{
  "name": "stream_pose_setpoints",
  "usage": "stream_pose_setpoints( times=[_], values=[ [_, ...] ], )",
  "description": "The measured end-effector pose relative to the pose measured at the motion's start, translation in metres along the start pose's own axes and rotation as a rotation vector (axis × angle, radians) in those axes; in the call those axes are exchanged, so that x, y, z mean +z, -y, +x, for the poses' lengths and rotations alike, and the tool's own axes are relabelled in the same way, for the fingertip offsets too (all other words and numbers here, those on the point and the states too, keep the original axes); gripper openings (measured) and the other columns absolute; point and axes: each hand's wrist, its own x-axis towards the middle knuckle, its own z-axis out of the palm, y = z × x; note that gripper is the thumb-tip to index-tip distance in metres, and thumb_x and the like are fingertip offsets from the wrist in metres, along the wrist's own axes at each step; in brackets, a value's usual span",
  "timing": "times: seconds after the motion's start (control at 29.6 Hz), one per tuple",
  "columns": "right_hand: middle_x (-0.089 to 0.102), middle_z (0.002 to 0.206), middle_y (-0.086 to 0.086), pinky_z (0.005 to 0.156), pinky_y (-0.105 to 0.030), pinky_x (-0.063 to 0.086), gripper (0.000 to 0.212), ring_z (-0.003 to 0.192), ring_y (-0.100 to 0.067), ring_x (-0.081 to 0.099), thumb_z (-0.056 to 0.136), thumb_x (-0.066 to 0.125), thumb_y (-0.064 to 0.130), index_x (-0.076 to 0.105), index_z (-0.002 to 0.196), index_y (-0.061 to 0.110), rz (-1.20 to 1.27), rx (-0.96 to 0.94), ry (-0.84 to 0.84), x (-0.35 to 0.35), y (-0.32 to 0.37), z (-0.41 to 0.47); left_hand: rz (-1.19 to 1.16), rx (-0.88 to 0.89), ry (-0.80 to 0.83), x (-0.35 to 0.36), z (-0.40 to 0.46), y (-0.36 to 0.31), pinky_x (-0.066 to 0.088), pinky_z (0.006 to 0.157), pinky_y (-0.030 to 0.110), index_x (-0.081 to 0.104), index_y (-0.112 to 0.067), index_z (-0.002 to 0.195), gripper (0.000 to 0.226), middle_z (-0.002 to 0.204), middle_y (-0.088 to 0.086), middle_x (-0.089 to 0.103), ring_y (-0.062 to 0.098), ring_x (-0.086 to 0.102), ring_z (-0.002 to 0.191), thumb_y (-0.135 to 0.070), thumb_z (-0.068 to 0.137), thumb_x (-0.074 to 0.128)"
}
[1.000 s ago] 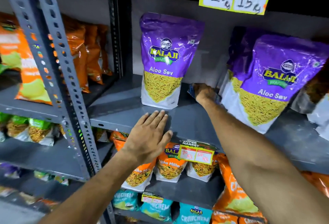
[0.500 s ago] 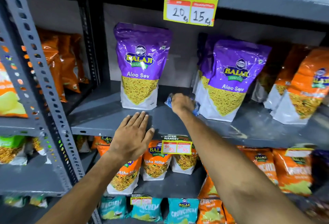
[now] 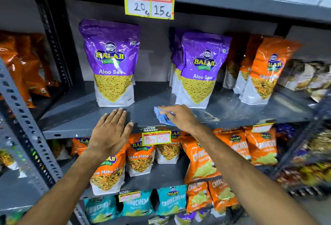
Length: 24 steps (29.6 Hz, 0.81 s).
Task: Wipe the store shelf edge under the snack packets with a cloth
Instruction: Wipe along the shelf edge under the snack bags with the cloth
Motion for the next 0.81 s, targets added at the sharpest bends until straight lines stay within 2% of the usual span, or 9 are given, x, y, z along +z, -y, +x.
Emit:
stream_pose_setpoints(
  times=[0.07, 0.24, 0.37, 0.47, 0.57, 0.71, 0.81],
  values=[
    [0.071, 0.126, 0.003, 0.099, -0.026, 0.048, 0.028, 0.119, -0.015, 0.065, 0.100, 0.056, 0.022, 0.073, 0.123, 0.022, 0.000, 0.000, -0.011, -0.012, -0.013, -0.014, 0.017, -0.002, 0.007, -0.001, -0.001, -0.001, 0.004, 0.130, 0.039, 0.015, -0.012, 0.160, 0.095, 0.170, 0.002, 0.013, 0.016, 0.007, 0.158, -0.066, 0.087, -0.011],
    [0.075, 0.120, -0.002, 0.089, -0.030, 0.052, 0.034, 0.110, -0.023, 0.068, 0.097, 0.049, 0.029, 0.074, 0.119, 0.028, -0.068, 0.145, -0.111, -0.039, -0.048, -0.043, 0.029, -0.023, 0.022, -0.003, -0.001, -0.004, 0.004, 0.130, 0.039, 0.015, -0.012, 0.160, 0.097, 0.170, 0.002, 0.012, 0.016, 0.006, 0.158, -0.066, 0.085, -0.012],
    [0.073, 0.122, 0.002, 0.091, -0.023, 0.049, 0.027, 0.112, -0.017, 0.068, 0.099, 0.058, 0.020, 0.074, 0.120, 0.023, -0.046, 0.126, -0.211, -0.046, -0.044, -0.045, 0.010, -0.026, 0.040, -0.004, 0.004, -0.023, 0.000, 0.130, 0.040, 0.011, -0.010, 0.160, 0.096, 0.171, 0.005, 0.007, 0.018, 0.000, 0.158, -0.065, 0.084, -0.011],
    [0.071, 0.128, 0.003, 0.102, -0.033, 0.050, 0.029, 0.116, -0.017, 0.067, 0.099, 0.057, 0.038, 0.073, 0.121, 0.026, -0.026, 0.018, -0.139, -0.033, -0.011, -0.033, -0.023, 0.045, 0.046, -0.003, 0.018, -0.067, -0.003, 0.129, 0.037, 0.007, -0.010, 0.161, 0.095, 0.171, 0.006, 0.003, 0.018, -0.002, 0.158, -0.063, 0.084, -0.013],
    [0.071, 0.128, 0.005, 0.099, -0.039, 0.051, 0.036, 0.114, -0.023, 0.067, 0.099, 0.049, 0.053, 0.071, 0.121, 0.035, -0.147, -0.012, -0.125, -0.016, 0.001, -0.036, -0.056, 0.093, 0.047, 0.002, 0.032, -0.110, 0.001, 0.130, 0.039, 0.012, -0.009, 0.161, 0.099, 0.171, 0.008, 0.009, 0.021, 0.005, 0.158, -0.061, 0.081, -0.015],
    [0.074, 0.120, 0.009, 0.097, -0.036, 0.050, 0.034, 0.110, -0.019, 0.069, 0.099, 0.050, 0.051, 0.074, 0.117, 0.034, -0.147, -0.014, -0.214, -0.025, -0.032, -0.051, 0.004, 0.092, 0.062, 0.014, 0.032, -0.129, 0.006, 0.130, 0.041, 0.012, -0.009, 0.160, 0.100, 0.171, 0.008, 0.010, 0.021, 0.008, 0.158, -0.061, 0.080, -0.018],
    [0.076, 0.115, 0.007, 0.084, -0.036, 0.055, 0.036, 0.106, -0.022, 0.070, 0.096, 0.050, 0.053, 0.074, 0.116, 0.036, -0.142, 0.045, -0.224, -0.041, -0.066, -0.060, -0.003, 0.076, 0.043, 0.017, 0.030, -0.129, 0.005, 0.130, 0.039, 0.014, -0.011, 0.160, 0.096, 0.171, 0.005, 0.011, 0.018, 0.008, 0.158, -0.061, 0.084, -0.015]
  ],
)
